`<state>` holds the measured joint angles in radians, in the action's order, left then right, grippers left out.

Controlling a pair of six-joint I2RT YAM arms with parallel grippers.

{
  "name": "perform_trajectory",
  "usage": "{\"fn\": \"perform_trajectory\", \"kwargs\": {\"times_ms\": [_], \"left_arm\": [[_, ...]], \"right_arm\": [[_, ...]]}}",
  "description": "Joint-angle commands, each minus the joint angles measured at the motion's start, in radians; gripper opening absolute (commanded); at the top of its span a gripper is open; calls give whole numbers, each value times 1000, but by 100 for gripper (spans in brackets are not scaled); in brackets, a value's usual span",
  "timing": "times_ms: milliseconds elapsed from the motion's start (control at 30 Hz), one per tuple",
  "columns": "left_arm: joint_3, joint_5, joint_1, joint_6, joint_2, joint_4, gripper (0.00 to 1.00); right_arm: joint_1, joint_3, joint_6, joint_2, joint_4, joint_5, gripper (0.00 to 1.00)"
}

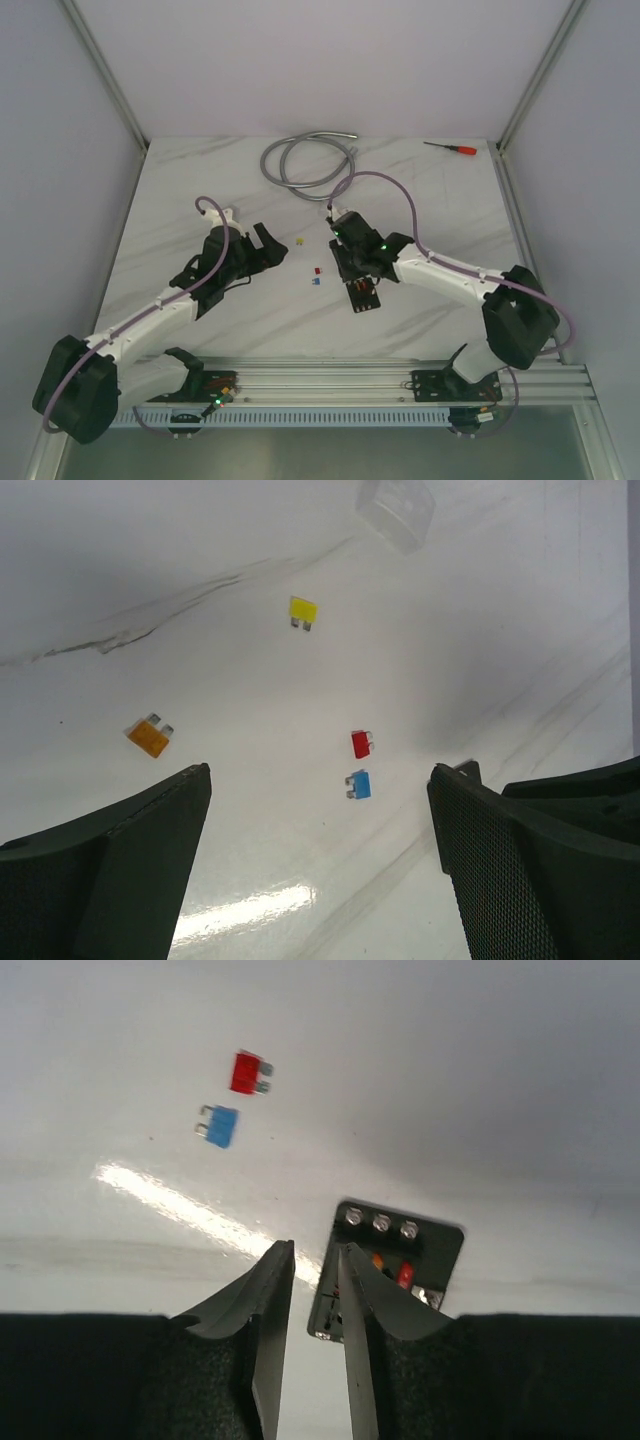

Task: Snap on the fuse box
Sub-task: Install the fuse at the fuse box base, then pick up the fuse from the center of the board.

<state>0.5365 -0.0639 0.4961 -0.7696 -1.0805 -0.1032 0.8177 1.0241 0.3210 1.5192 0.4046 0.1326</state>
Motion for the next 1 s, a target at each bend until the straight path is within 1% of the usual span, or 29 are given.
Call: {"fn": "perform_trajectory", "kwargs": {"times_ms": [0, 67, 167, 233, 333, 467, 667, 767, 967], "left_arm": [[-8, 21, -22, 0, -18, 13, 100], [-22, 38, -45, -8, -23, 11, 100], [-55, 80, -90, -21, -19, -8, 100], [-71, 117, -119, -27, -15, -17, 100], [-91, 136, -146, -31, -2, -21, 100], [-107, 144, -163, -34, 24, -20, 100], [-116, 137, -166, -38, 37, -21, 100], [-115, 140, -166, -40, 32, -21, 100], [-115, 142, -166, -44, 38, -20, 100]], "right_arm": [[6, 32, -78, 41, -102, -101, 32], [11, 53, -76, 89, -128, -123, 34], [30, 88, -70, 158, -162, -145, 39], [41, 124, -56, 208, -161, -124, 40], [51, 166, -19, 267, -155, -61, 42], [63, 205, 21, 325, -145, 26, 44], [84, 261, 42, 402, -88, 103, 44], [99, 271, 43, 423, -64, 119, 44], [118, 273, 38, 446, -10, 122, 48]]}}
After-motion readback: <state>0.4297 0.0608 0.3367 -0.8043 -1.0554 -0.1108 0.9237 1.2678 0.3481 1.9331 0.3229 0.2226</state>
